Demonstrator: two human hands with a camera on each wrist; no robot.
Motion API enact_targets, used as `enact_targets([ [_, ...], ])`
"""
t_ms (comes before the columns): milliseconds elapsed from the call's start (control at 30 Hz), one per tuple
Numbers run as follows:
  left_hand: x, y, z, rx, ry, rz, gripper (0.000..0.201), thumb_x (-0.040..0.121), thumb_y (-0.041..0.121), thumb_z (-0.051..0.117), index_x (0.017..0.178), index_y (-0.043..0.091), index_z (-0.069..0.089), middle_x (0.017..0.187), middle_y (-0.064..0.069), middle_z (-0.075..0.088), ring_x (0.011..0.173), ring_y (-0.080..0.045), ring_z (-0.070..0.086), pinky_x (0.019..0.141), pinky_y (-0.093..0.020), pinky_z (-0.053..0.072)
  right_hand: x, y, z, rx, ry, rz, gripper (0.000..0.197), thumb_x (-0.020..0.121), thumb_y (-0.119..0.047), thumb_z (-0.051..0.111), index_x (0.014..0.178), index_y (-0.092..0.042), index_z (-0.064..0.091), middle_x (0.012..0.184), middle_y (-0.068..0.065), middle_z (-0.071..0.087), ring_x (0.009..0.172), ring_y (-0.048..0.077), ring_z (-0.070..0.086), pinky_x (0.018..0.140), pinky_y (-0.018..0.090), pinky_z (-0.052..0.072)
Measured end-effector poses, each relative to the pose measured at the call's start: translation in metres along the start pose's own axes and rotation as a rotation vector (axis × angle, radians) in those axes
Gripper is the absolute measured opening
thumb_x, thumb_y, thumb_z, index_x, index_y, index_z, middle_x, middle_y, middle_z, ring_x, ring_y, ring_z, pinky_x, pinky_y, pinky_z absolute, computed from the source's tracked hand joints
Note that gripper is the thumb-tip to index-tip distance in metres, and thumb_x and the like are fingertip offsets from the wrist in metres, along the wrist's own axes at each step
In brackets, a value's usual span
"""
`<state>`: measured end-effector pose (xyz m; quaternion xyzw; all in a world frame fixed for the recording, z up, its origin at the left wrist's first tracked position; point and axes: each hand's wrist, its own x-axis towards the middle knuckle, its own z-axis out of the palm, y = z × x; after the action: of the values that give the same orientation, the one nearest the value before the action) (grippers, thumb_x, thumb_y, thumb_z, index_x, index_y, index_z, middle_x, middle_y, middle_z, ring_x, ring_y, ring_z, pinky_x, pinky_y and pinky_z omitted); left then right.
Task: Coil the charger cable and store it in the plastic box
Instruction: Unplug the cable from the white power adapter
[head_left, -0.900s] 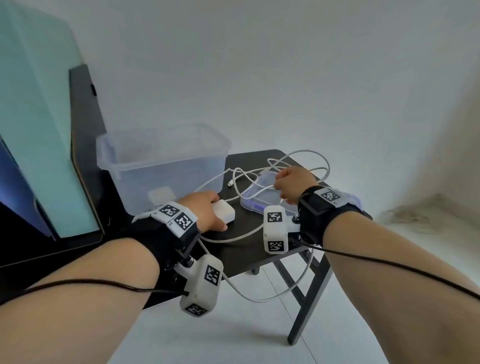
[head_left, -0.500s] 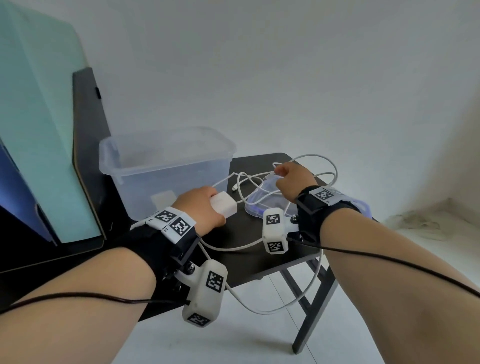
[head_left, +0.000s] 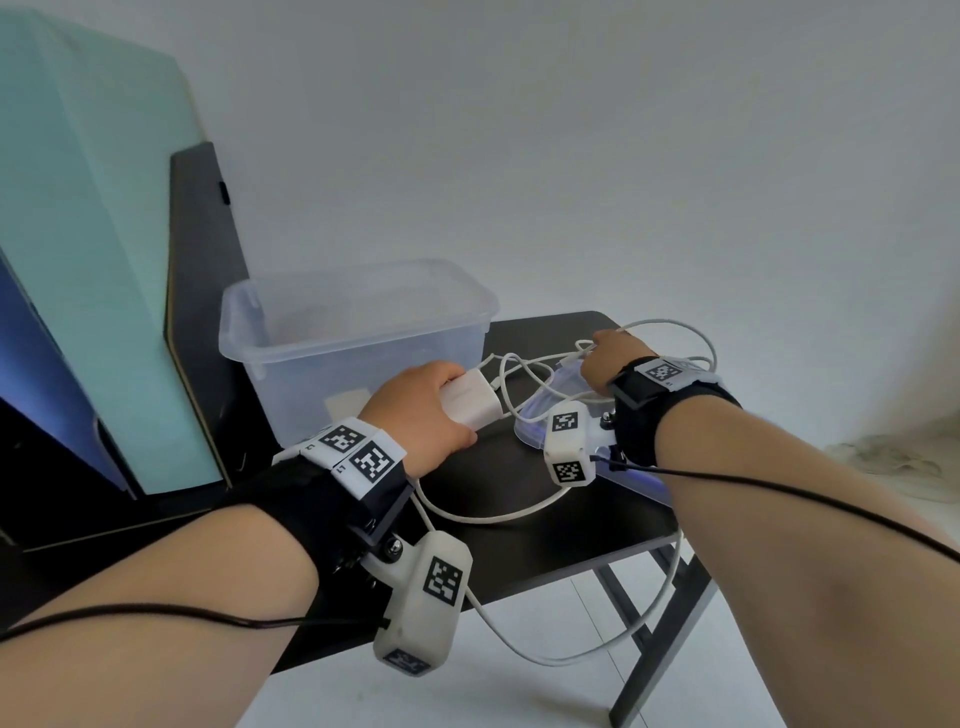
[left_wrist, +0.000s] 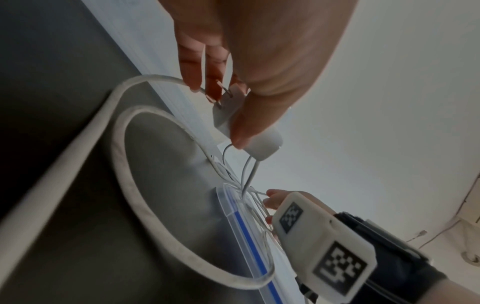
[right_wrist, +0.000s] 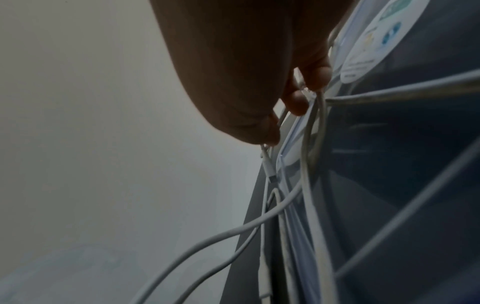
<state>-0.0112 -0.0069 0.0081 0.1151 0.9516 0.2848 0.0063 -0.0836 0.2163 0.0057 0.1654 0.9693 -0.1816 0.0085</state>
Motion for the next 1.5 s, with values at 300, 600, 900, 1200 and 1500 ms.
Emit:
enact_targets([
  [300,-0.007,0.002,-0.004,-0.017,0.039,0.001,0.062,0.074,0.024,0.075,0.130,0.022,0.049,0.125,-0.003,0.058,0.110,-0.023,0.055,0.088,-0.029,0.042,-0.004,0.002,-0.004,0.182,0.034,-0.016,0.067,0.084,-0.013,0.046,0.146,-0.027,0.025,0.137,0.013,0.051,0.113,0.032,0.056,0.091,0.037,0.048],
  [600,-0.001,0.001,-0.007,-0.049,0.083,0.019,0.063,0.074,0.024,0.075,0.131,0.022,0.049,0.126,-0.003,0.058,0.109,-0.023,0.055,0.084,-0.027,0.039,0.003,-0.011,-0.015,0.069,-0.111,0.049,0.078,0.085,-0.014,0.056,0.151,-0.017,0.013,0.150,0.015,0.034,0.126,0.036,0.046,0.100,0.043,0.044],
  [900,0.002,-0.002,-0.002,-0.079,0.094,0.020,0.061,0.074,0.022,0.075,0.130,0.022,0.050,0.125,-0.003,0.058,0.109,-0.023,0.055,0.084,-0.026,0.039,0.006,-0.002,-0.009,0.250,-0.056,0.031,0.054,0.085,-0.012,0.058,0.137,-0.006,0.043,0.139,0.016,0.048,0.126,0.032,0.048,0.083,0.029,0.039],
  [1200,0.005,-0.006,-0.001,-0.102,0.100,0.016,0.063,0.073,0.023,0.075,0.130,0.024,0.050,0.125,0.000,0.057,0.107,-0.020,0.054,0.083,-0.025,0.038,0.020,-0.011,-0.016,0.018,-0.138,-0.080,0.045,0.086,-0.007,0.057,0.130,-0.004,0.047,0.105,0.009,0.049,0.090,0.023,0.048,0.061,0.026,0.046],
  [1500,0.006,-0.005,0.000,-0.092,0.112,0.013,0.061,0.073,0.024,0.074,0.129,0.023,0.050,0.125,-0.001,0.057,0.109,-0.022,0.054,0.085,-0.025,0.037,0.012,-0.009,-0.022,0.207,0.170,-0.024,0.028,0.085,-0.018,0.058,0.109,-0.005,0.066,0.110,0.012,0.068,0.097,0.028,0.063,0.088,0.034,0.052],
])
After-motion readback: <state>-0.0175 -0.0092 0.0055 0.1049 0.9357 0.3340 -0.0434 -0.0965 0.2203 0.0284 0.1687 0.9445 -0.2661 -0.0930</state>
